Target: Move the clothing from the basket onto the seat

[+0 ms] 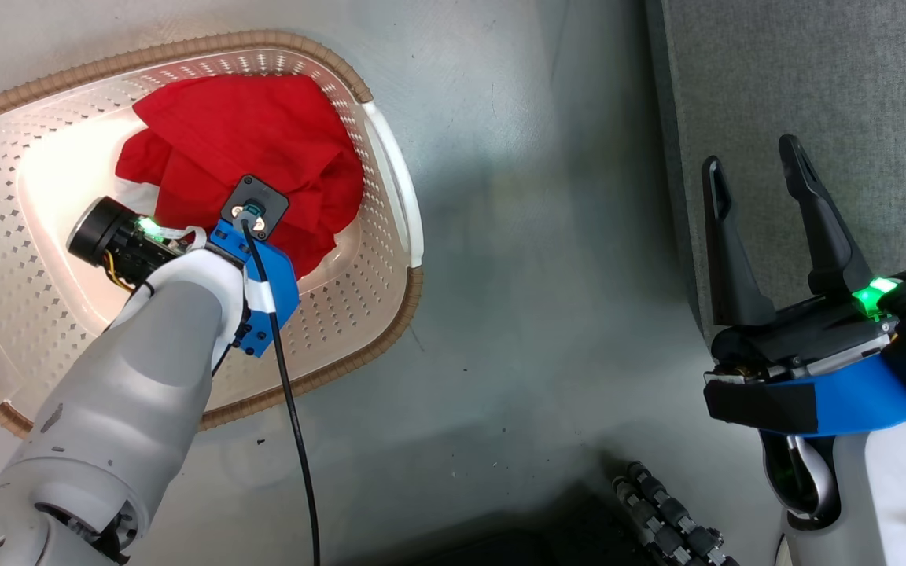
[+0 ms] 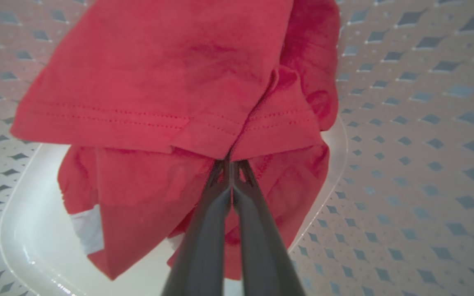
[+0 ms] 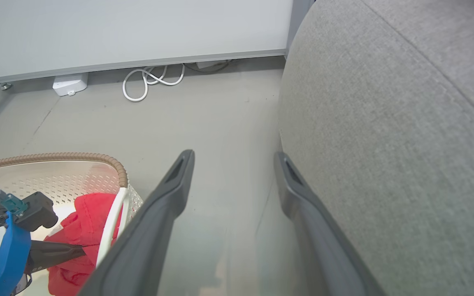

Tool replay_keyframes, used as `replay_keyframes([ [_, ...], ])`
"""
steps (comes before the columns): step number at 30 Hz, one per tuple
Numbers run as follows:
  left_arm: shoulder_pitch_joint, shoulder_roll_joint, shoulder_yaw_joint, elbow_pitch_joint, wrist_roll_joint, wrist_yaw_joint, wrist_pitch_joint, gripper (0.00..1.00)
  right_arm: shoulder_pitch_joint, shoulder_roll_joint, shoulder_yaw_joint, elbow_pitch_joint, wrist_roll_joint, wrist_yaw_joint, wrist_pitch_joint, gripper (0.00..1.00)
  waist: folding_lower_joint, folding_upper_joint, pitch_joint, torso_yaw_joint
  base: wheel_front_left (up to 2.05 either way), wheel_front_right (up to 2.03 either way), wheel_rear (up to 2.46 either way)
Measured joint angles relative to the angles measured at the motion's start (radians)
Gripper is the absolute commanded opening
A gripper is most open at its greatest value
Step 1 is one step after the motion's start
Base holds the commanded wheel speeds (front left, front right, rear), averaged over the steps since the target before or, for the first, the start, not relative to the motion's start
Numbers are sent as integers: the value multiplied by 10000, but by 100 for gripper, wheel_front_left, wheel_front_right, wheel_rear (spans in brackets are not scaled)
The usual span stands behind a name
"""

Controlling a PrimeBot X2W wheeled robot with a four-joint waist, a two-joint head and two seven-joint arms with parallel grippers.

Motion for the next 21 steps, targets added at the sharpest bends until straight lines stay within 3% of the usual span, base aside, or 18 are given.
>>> replay_keyframes([
  [13, -81, 104, -21, 56, -244, -151, -265, 0, -285, 0, 198, 219, 40, 0, -27, 100, 1, 1, -87, -16, 0, 0, 0],
  [21, 301, 146, 251, 77, -639, -86, -934, 0, -1232, 4, 777, 1126, 174, 0, -353, 100, 0, 1, -653, -205, 0, 0, 0],
])
